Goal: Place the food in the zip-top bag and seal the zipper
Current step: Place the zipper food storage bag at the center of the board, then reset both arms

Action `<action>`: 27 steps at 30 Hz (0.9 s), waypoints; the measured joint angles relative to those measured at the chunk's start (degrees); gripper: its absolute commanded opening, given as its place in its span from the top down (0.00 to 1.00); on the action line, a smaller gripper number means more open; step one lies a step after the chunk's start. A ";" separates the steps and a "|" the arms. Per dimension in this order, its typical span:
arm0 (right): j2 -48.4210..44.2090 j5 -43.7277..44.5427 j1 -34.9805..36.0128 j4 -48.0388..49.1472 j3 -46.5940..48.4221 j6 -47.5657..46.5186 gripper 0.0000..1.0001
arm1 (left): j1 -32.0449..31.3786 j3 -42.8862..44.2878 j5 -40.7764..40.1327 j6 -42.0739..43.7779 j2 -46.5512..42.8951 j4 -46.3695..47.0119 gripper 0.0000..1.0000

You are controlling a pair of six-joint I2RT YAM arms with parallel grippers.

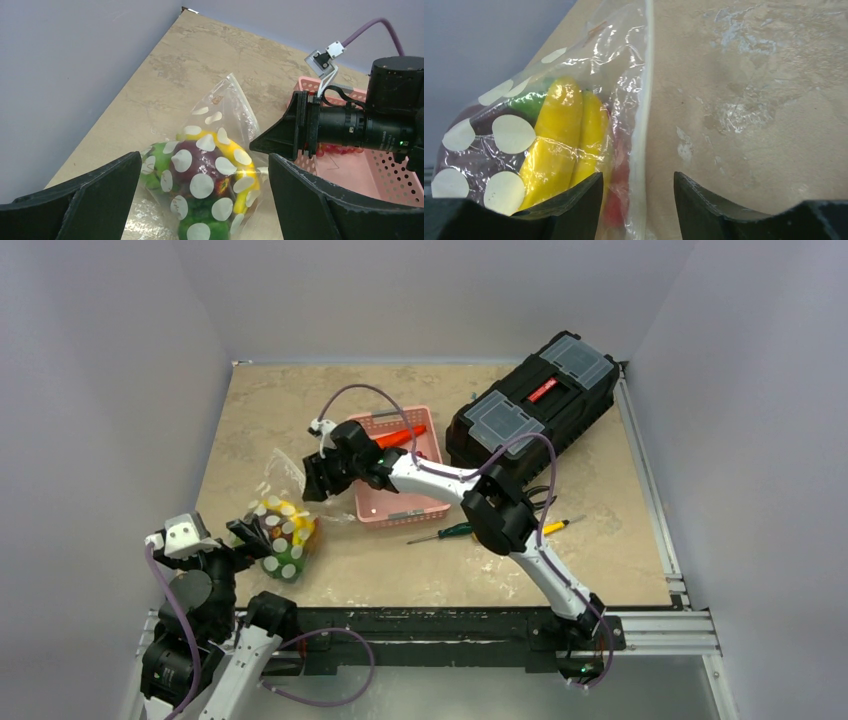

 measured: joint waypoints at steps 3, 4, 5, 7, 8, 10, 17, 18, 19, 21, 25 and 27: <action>-1.49 2.16 0.28 -5.29 2.05 -2.29 0.36 | 0.00 0.00 0.42 0.04 0.00 0.09 0.02; -2.58 2.91 0.37 -6.78 2.23 -2.84 0.34 | 0.00 0.00 0.50 0.04 0.00 0.09 0.02; -4.04 3.30 0.42 -8.28 2.23 -3.45 0.32 | 0.00 0.00 0.66 0.07 0.00 0.09 0.02; -7.41 4.68 0.42 -10.95 2.21 -4.50 0.29 | 0.00 0.00 0.94 0.07 0.00 0.09 0.02; -9.03 5.14 0.42 -11.74 2.16 -4.90 0.28 | 0.00 0.00 1.03 0.09 0.00 0.11 0.02; -13.68 6.38 0.42 -13.25 1.33 -6.01 0.25 | 0.00 0.00 1.33 0.11 0.00 0.11 0.02; -32.63 12.20 0.35 -14.67 -10.14 -10.01 0.11 | 0.00 0.00 2.45 0.46 0.00 0.35 0.02; -35.43 13.92 0.35 -14.95 -12.72 -10.58 0.10 | 0.00 0.00 2.60 0.50 0.00 0.44 0.02; -38.07 15.82 0.37 -15.34 -15.34 -11.08 0.07 | 0.00 0.00 2.69 0.50 0.00 0.48 0.02; -43.12 19.50 0.33 -16.33 -20.35 -11.72 0.05 | 0.00 0.00 3.06 0.50 0.00 0.50 0.02; -54.80 28.24 -0.09 -18.32 -30.93 -12.52 0.01 | 0.00 0.00 3.91 0.52 0.00 0.55 0.02; -61.09 32.61 -0.31 -19.76 -34.99 -12.55 0.01 | 0.02 0.00 4.17 0.52 0.00 0.57 0.02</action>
